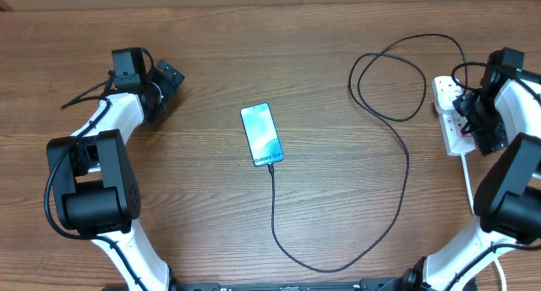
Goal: Plug charger to phone and switch on socket
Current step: 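Move the right gripper over to the white surge-protector power strip, then press the orange socket switch down with the right gripper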
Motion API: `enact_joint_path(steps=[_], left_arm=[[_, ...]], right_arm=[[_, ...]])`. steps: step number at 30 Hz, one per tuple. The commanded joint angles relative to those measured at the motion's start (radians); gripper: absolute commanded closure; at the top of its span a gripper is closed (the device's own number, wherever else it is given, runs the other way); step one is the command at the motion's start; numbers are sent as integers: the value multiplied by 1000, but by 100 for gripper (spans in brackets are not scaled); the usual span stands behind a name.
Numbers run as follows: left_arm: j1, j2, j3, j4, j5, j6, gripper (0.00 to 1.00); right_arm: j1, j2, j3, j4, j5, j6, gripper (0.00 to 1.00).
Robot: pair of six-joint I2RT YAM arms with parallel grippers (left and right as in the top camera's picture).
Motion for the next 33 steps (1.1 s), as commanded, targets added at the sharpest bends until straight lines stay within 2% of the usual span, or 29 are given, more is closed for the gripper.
enact_joint_path(steps=[1,15,19,23,33], left_arm=[[0,10,-11,-16,-32,20,0],[0,10,-11,-16,-32,20,0],[0,10,-11,-16,-33,20,0],[0,10,-11,-16,-32,20,0],[0,10,-11,-16,-32,20,0]], right_arm=[[0,38,9,40,4,-13,0],[-2,89,9,117,39,-12,0],[-2,89,9,127,-56,-24,0],[-2,89,9,163,-167,-122,0],[-2,89,9,200,-174,-129,0]])
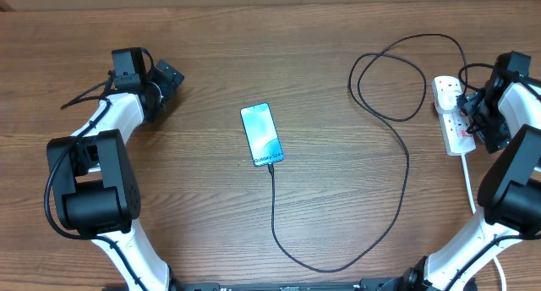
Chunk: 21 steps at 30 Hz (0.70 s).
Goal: Plug charger to phone and switch on socket
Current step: 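Press the orange socket switch down with the right gripper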
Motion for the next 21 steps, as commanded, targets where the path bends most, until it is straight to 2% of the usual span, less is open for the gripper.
enact_joint_path(steps=[1,21], left_arm=[[0,10,-11,-16,-29,20,0],[0,10,-11,-16,-29,20,0]], right_arm=[[42,26,9,55,-147,-9,0],[43,26,1,-21,-254,-58,0]])
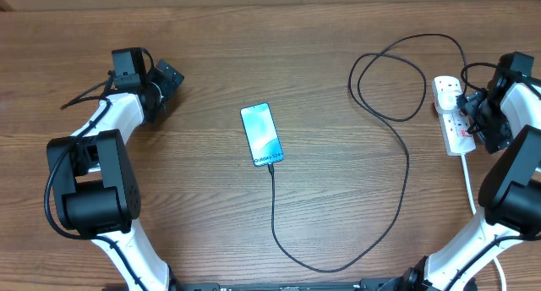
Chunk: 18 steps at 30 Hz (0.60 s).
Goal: Plug charger to phone and switch on socket
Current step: 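Press the orange socket switch down with the right gripper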
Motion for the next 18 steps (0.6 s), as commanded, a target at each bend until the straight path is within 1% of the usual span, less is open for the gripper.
enact_joint_path(steps=[1,9,18], left_arm=[[0,10,-11,-16,-29,20,0],[0,10,-11,-16,-29,20,0],[0,10,-11,-16,-29,20,0]], right_arm=[[51,26,-6,0,-214,-39,0],[51,26,-39,4,-221,-39,0],[51,26,-63,11,-284,-61,0]])
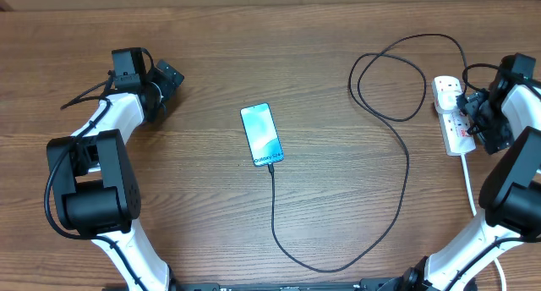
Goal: Plug charger to phone and switch on socket
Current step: 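Press the orange socket switch down with the right gripper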
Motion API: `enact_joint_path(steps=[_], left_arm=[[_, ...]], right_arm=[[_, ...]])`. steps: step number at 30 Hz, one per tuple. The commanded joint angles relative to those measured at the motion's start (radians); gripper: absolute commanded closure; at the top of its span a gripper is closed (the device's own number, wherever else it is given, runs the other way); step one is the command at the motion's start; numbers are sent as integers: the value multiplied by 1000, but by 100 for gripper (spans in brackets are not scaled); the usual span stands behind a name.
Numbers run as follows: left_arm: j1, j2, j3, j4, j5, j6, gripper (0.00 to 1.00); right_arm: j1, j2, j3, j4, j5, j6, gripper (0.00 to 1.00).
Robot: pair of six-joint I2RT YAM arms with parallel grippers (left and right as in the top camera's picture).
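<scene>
A phone with a lit blue screen lies face up mid-table. A black charger cable runs from its near end, loops round and ends at the white socket strip at the far right. My right gripper sits at the strip's right side, over its middle; its fingers are too small and dark to tell open from shut. My left gripper rests at the far left, away from everything, its jaw state unclear from above.
The strip's own white lead runs toward the near right edge. Both arm bases stand at the near corners. The wooden table carries nothing else.
At first my right gripper covered the near part of the socket strip. Then it stood further right and back, showing more of the strip. It has stayed there. The phone, cable and left arm have not moved.
</scene>
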Motion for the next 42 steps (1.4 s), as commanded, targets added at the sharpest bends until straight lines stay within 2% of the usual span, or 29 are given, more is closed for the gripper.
enact_joint_path(steps=[1,26,42], left_arm=[[0,10,-11,-16,-29,20,0],[0,10,-11,-16,-29,20,0],[0,10,-11,-16,-29,20,0]], right_arm=[[61,35,-43,-10,-249,-58,0],[61,36,-43,-57,-254,-106,0],[61,36,-43,-76,-93,-106,0]])
